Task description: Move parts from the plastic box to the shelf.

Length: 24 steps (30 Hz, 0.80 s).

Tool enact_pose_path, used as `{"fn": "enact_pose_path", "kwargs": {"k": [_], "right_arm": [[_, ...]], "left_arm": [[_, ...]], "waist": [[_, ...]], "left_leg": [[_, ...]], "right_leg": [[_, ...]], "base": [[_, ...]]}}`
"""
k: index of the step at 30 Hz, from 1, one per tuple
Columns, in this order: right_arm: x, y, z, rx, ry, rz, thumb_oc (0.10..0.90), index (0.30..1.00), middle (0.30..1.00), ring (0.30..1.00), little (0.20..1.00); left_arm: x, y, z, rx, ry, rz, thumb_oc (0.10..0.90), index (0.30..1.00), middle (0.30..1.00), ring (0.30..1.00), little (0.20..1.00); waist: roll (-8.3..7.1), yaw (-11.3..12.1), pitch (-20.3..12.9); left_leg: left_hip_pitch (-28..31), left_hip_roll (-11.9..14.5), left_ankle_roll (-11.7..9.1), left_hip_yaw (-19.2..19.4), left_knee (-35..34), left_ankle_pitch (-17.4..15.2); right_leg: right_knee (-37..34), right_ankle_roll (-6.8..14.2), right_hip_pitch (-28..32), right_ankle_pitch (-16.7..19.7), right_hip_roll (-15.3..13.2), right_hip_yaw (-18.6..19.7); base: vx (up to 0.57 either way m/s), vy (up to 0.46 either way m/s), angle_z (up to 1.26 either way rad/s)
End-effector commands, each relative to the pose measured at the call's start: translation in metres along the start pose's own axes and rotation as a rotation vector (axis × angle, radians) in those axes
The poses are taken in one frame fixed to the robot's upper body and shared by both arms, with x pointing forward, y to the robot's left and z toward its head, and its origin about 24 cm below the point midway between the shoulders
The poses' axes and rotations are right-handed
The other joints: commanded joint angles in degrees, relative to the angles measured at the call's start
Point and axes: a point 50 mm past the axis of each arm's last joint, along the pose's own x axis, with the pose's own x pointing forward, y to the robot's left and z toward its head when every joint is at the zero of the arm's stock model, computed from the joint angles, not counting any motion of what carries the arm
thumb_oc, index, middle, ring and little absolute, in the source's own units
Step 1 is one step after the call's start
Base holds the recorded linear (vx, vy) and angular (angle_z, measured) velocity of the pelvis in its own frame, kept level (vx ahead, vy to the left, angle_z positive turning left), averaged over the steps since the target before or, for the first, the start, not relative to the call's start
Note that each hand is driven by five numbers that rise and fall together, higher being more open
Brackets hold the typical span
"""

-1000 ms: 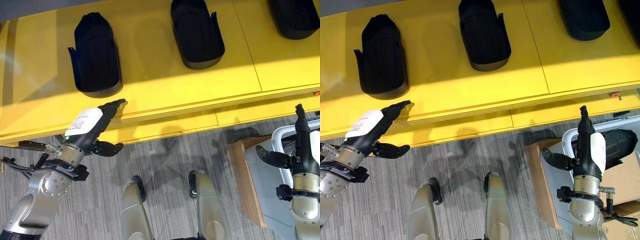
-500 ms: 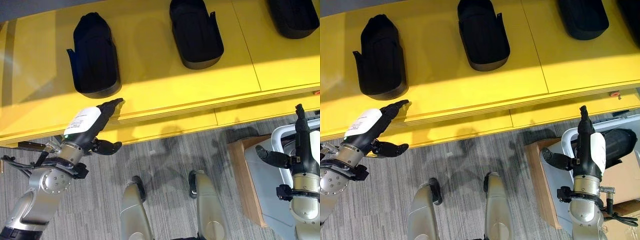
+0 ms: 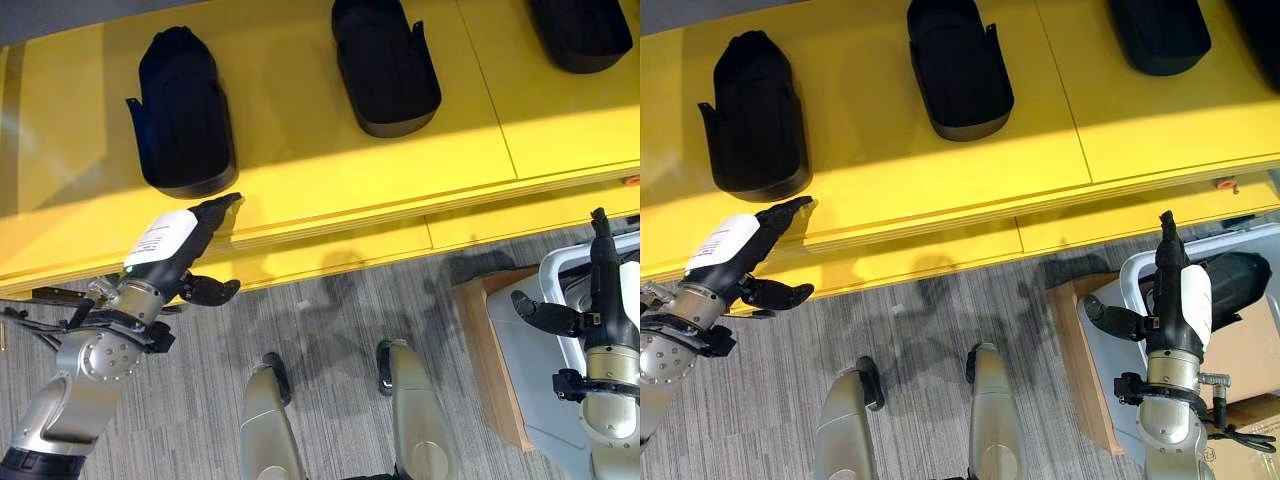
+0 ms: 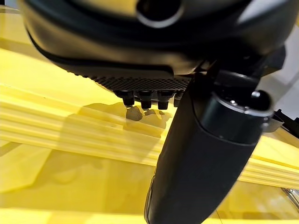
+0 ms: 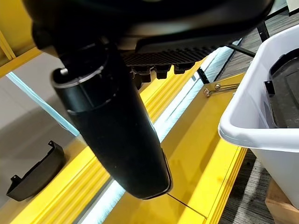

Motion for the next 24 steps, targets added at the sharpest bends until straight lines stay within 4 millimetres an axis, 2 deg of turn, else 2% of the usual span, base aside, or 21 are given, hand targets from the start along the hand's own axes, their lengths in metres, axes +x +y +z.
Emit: {"fn": "enact_pose_path", "kwargs": {"k": [1,24], "right_arm": [[0.012,-0.035,0.028,-0.046,-0.18,-0.159,0.9,1.0,1.0,1.0,1.0],[0.013,-0.035,0.029,-0.045,-0.186,-0.156,0.9,1.0,1.0,1.0,1.0]], "left_arm": [[0.015,0.033,0.011,0.073,-0.076,0.129,0.9,1.0,1.0,1.0,1.0],[0.028,0.038,0.008,0.079,-0.062,0.144,0.9,1.0,1.0,1.0,1.0]], "waist": [[-0.42,-1.2,-3.4],[-0.71,-1.5,-3.7]], "left_leg": [[1.0,2.0,0.7,-1.9,0.0,0.7],[0.6,2.0,0.7,-1.8,0.4,0.5]], "right_leg": [[-2.8,0.9,3.1,0.1,-1.4,1.7],[-2.5,1.0,2.7,0.1,-1.2,2.1]], "base": [[0.0,0.0,0.0],[0.0,0.0,0.0]]}}
